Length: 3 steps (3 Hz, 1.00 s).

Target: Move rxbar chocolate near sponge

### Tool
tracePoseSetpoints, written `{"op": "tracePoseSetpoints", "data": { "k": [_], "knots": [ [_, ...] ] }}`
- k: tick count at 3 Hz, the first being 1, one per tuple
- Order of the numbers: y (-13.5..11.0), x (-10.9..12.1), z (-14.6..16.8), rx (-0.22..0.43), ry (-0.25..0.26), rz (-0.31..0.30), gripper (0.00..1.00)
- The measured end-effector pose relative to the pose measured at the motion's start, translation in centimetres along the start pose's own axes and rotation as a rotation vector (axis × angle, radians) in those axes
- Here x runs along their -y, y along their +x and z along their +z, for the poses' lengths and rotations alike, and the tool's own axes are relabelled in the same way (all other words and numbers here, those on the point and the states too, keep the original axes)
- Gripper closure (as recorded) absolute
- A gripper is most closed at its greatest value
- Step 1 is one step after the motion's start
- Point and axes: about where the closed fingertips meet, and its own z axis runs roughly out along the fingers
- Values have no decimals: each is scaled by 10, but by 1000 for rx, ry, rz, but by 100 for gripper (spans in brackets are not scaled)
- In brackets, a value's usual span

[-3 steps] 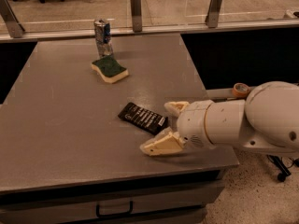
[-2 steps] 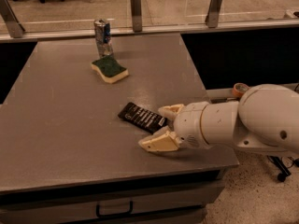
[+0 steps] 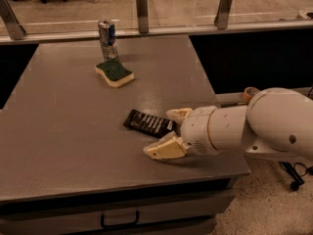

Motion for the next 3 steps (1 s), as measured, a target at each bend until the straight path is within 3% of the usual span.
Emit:
{"op": "tracePoseSetpoints", "data": {
  "k": [1, 3],
  "knots": [
    [0, 0, 0, 0, 0, 0, 50],
    [-1, 0, -1, 0, 0, 0, 97]
  ]
}}
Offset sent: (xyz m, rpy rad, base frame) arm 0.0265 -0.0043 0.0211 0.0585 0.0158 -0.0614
